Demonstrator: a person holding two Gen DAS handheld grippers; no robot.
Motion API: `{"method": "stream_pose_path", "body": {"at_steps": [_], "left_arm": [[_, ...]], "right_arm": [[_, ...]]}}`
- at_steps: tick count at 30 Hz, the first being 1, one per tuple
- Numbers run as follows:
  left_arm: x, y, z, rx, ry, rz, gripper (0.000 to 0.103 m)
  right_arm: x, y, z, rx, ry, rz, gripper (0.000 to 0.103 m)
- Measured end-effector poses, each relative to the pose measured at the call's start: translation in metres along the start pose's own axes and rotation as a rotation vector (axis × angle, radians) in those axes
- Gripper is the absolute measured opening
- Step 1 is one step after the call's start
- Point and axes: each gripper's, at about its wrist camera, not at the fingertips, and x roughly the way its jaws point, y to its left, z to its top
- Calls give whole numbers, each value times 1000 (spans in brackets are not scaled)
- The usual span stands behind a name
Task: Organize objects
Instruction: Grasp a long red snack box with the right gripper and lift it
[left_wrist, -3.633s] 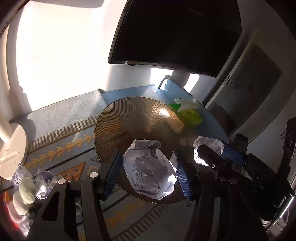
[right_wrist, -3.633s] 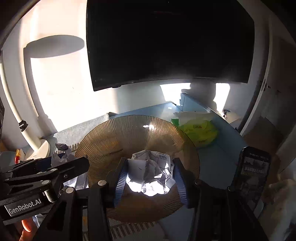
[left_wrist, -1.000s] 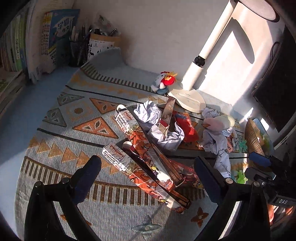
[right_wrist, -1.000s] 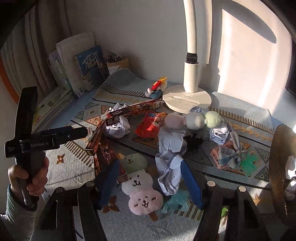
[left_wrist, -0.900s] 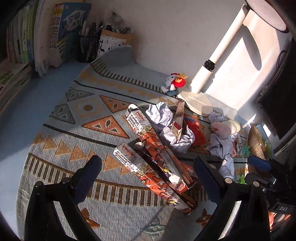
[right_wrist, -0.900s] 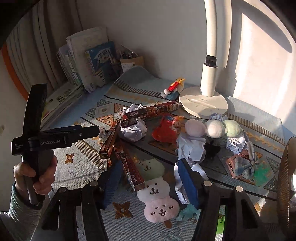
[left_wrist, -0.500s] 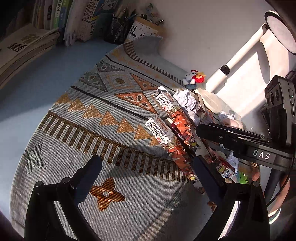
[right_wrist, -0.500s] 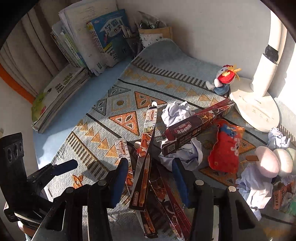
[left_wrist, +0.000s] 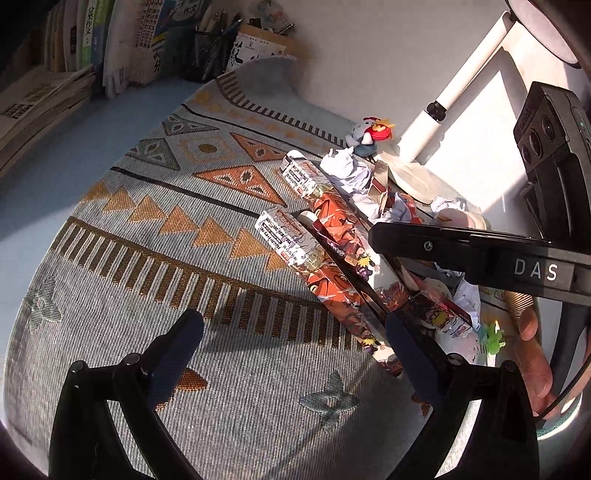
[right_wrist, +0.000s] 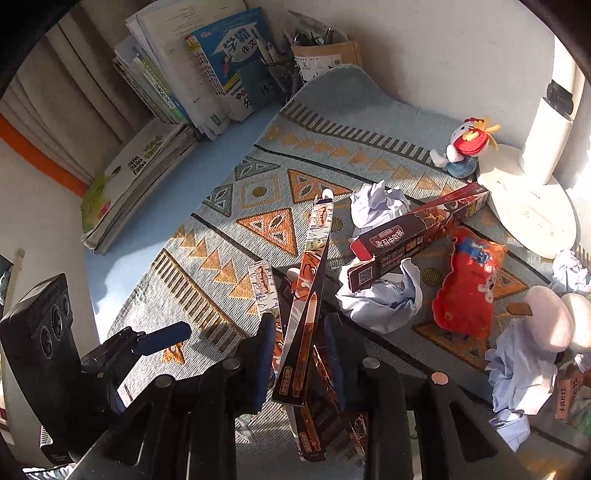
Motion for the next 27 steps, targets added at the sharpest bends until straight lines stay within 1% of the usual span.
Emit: {"method": "stream_pose_path", "body": {"at_steps": [1, 4, 5, 6, 7, 9, 12, 13, 15, 16, 18, 19, 20, 21, 23, 27], "left_arm": [[-2, 3, 0, -7, -2, -3, 99], [-2, 3, 0, -7, 1, -10, 99], [-1, 1, 1, -1, 5, -7, 99], [0, -1, 0, 5, 6, -4, 99], [0, -4, -1, 9, 3, -4, 99], [3, -11, -1, 5, -1, -4, 99], [15, -27, 2, -6, -11, -8, 99], [21, -34, 2, 4, -8, 1, 99], [32, -48, 2, 40, 3, 88, 99], [34, -53, 1, 69, -5, 127, 98], [35, -56, -2, 106, 1, 178, 89], [33, -55, -4, 120, 7, 187, 87], [32, -53, -4, 133, 11, 196, 78], [29, -50, -3, 148, 20, 215, 63], [23, -43, -2, 162, 45, 235, 47], [1, -12, 1, 156, 63, 294, 44]], "right_arm": [[5, 4, 1, -7, 9, -8, 27], [21, 3, 6, 23, 62, -24, 27], [25, 1, 7, 30, 60, -26, 25], [25, 0, 8, 25, 51, -30, 20], [25, -2, 8, 19, 57, -18, 16], [16, -8, 5, 25, 46, 8, 16], [-3, -18, -4, 31, 22, 15, 16], [-7, -22, -7, 44, 20, 21, 16], [-13, -29, -12, 63, 19, 33, 16], [-15, -31, -14, 66, 22, 31, 16], [-17, -34, -19, 66, 26, 22, 16], [-17, -35, -20, 72, 26, 29, 16], [-17, -36, -21, 80, 28, 47, 16], [-17, -36, -21, 86, 31, 61, 16], [-16, -32, -22, 92, 30, 75, 17], [-20, -27, -27, 98, 37, 131, 17]]}}
